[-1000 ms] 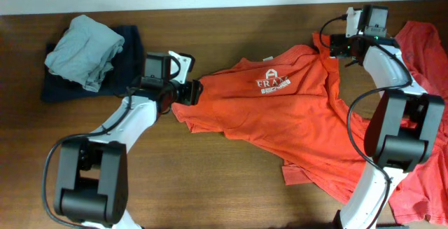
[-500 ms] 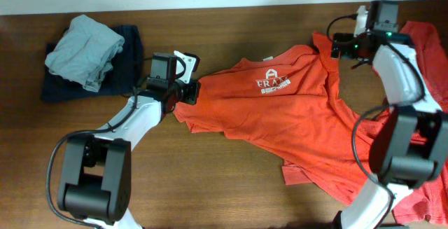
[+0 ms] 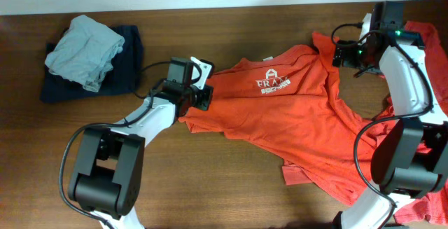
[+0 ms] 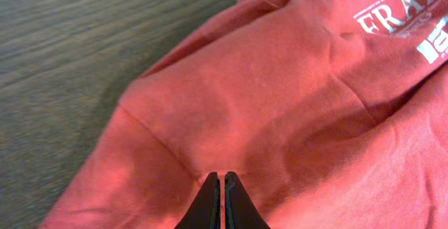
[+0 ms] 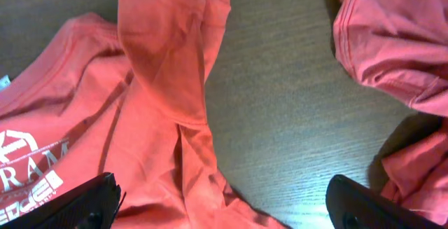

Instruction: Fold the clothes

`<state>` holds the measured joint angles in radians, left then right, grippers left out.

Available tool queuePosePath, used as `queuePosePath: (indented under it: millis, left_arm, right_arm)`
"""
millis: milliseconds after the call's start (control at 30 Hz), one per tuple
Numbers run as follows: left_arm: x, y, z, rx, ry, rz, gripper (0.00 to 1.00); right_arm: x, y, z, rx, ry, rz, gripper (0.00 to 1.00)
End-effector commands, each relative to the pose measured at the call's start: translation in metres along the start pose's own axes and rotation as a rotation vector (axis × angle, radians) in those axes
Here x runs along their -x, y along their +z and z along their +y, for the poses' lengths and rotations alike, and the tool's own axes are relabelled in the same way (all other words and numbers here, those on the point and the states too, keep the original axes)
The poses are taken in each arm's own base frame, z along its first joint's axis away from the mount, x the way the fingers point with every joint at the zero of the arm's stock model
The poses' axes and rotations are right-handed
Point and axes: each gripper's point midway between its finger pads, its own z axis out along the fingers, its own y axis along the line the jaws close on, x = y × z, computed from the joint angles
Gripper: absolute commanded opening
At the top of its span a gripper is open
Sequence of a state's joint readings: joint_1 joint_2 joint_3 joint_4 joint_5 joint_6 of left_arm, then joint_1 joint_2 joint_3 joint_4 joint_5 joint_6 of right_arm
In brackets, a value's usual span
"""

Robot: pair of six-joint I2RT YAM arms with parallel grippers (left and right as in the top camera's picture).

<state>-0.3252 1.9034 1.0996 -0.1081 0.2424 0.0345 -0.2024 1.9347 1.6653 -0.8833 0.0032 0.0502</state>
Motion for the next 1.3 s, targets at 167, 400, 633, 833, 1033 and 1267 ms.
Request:
queuePosePath:
  millis: [167,400,633,833,1033,1267]
  left_arm:
    - [-0.006,0.012,0.010,0.054,-0.032,0.025,0.05]
    - [-0.010,0.011,0.015,0.083,-0.039,0.048,0.06]
    - [-0.022,0.005,0.028,0.168,-0.049,0.128,0.06]
    - [-0.039,-0.002,0.047,0.277,-0.053,0.200,0.06]
    - [-0.078,-0.015,0.082,0.406,-0.089,0.344,0.06]
    - [-0.142,-0.037,0.119,0.502,-0.349,0.541,0.06]
  right_arm:
    - [0.003,-0.004,-0.001,-0.002,0.013,-0.011,0.99]
    - [0.003,-0.004,-0.001,-0.002,0.013,-0.012,0.99]
    - [0.003,-0.004,-0.001,-0.002,0.013,-0.012,0.98]
    - [0.003,-0.004,-0.001,-0.002,0.013,-0.012,0.99]
    - [0.003,-0.004,-0.001,-0.002,0.013,-0.011,0.99]
    - [0.003,-0.004,-0.001,-0.002,0.013,-0.012,0.99]
